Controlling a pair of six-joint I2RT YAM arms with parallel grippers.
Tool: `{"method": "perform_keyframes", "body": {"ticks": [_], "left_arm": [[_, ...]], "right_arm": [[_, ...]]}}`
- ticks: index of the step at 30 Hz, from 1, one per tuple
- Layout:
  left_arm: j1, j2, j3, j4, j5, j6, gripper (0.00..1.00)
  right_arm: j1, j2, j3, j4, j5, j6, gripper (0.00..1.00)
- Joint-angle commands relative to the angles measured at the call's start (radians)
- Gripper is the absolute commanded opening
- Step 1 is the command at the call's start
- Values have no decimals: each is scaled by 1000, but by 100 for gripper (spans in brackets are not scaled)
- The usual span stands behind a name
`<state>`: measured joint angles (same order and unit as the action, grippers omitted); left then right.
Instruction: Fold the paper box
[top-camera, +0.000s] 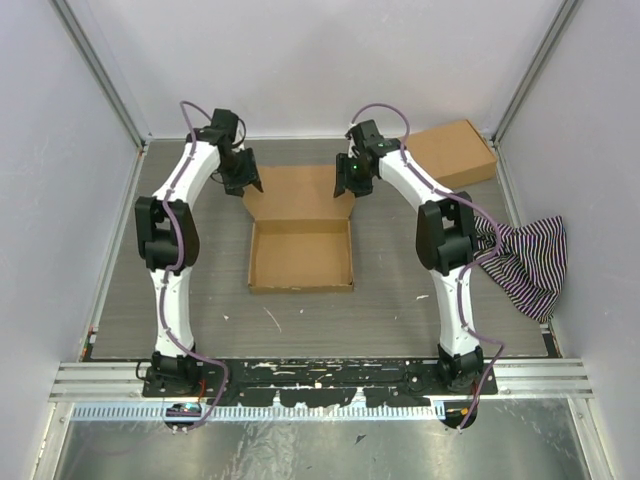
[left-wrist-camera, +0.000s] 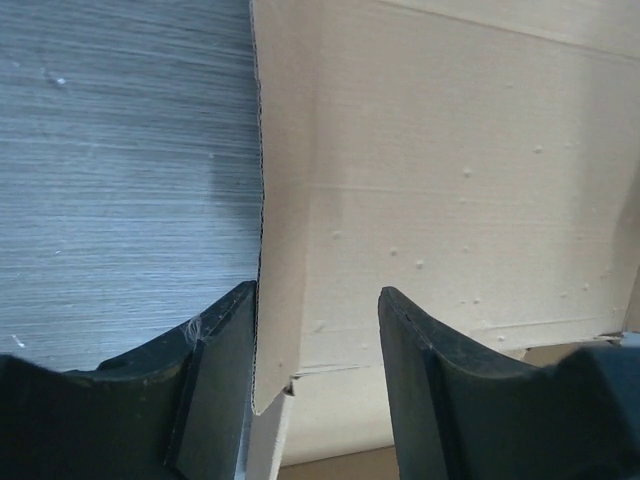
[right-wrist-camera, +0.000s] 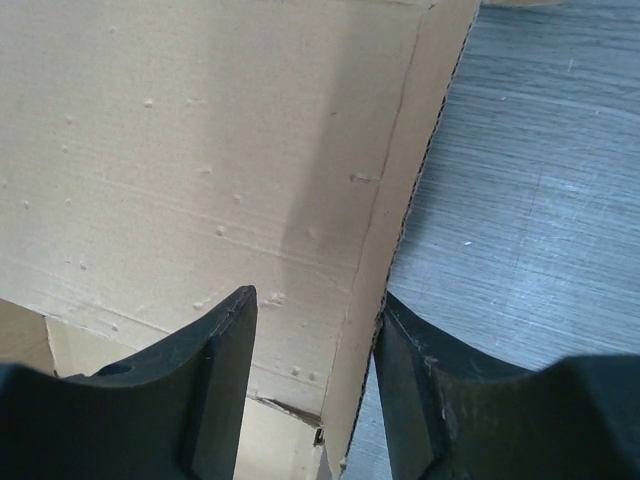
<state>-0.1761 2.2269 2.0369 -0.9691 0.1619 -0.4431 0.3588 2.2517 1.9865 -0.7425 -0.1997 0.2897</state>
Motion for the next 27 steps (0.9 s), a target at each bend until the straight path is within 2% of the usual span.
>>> {"method": "perform_keyframes", "body": {"ticks": [1,15,27], "left_arm": [[-39,12,61,-40,-32,28,57],[-120,57,83,-55,-44,39,57],[-138,85,132,-108,-99,55,56]], "right_arm": [[22,-9,54,-15,48,-19,53],[82,28,120,-61,116,-44,53],[118,69,175,-115,186,-57,52]]}}
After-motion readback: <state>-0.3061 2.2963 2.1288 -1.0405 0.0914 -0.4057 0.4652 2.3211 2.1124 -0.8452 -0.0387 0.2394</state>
